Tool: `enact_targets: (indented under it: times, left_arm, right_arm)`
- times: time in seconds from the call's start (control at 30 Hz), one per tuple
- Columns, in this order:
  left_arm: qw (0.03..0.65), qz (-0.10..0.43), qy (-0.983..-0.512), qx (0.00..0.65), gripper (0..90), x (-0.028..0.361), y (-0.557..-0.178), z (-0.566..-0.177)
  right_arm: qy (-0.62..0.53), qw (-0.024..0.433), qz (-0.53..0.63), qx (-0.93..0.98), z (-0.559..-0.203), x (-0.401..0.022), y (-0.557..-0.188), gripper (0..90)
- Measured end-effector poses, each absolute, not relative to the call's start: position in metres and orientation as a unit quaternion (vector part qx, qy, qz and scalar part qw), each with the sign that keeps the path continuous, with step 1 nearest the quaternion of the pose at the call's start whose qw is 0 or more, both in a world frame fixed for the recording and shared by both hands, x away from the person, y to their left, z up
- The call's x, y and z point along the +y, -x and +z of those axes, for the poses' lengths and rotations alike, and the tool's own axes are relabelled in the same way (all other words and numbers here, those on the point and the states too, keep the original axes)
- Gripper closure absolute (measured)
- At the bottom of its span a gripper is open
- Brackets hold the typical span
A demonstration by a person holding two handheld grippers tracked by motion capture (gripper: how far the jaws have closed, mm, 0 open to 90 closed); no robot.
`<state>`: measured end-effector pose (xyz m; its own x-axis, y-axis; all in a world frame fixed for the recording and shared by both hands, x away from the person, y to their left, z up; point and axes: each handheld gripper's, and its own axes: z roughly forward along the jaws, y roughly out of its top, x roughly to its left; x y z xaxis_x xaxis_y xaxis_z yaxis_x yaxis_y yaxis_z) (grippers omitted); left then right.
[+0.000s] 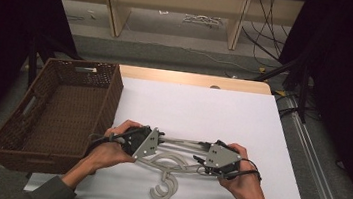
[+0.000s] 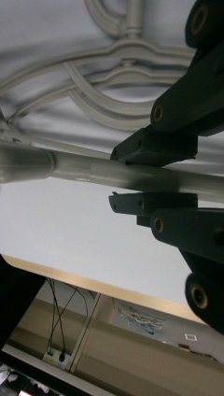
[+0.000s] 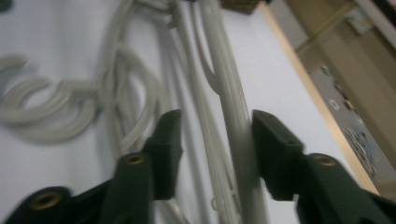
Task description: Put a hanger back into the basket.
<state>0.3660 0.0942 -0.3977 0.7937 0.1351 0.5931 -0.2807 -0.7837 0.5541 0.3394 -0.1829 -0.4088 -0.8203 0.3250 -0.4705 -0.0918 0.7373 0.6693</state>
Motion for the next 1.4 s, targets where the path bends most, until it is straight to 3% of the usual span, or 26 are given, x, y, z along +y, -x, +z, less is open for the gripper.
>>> enact_targets:
  times: [0.03,0.1,0.13,0.17,0.37,1.03,1.4]
  left_arm:
    - [0.310,0.328,-0.891,-0.044,77.9,0.097,-0.368,-0.393]
    - [0.312,0.334,-0.889,-0.037,78.2,0.099,-0.371,-0.388]
    - [0.312,0.335,-0.888,-0.034,78.7,0.101,-0.373,-0.385]
    - [0.339,0.327,-0.882,-0.015,78.7,0.100,-0.374,-0.386]
    - [0.362,0.332,-0.871,0.031,79.5,0.100,-0.384,-0.375]
    - [0.384,0.269,-0.865,0.177,79.8,0.115,-0.404,-0.340]
    - [0.382,0.265,-0.870,0.165,79.9,0.117,-0.402,-0.292]
  right_arm:
    - [-0.105,0.306,0.377,0.868,-0.405,-0.186,-0.340,42.9]
    - [-0.129,0.312,0.394,0.855,-0.403,-0.187,-0.341,40.0]
    - [-0.166,0.326,0.430,0.826,-0.397,-0.193,-0.342,34.4]
    - [-0.166,0.326,0.430,0.826,-0.397,-0.193,-0.342,34.4]
    - [-0.236,0.339,0.483,0.772,-0.388,-0.207,-0.341,25.9]
    - [-0.233,0.286,0.480,0.796,-0.402,-0.198,-0.334,25.5]
    - [-0.228,0.284,0.486,0.795,-0.405,-0.195,-0.332,25.9]
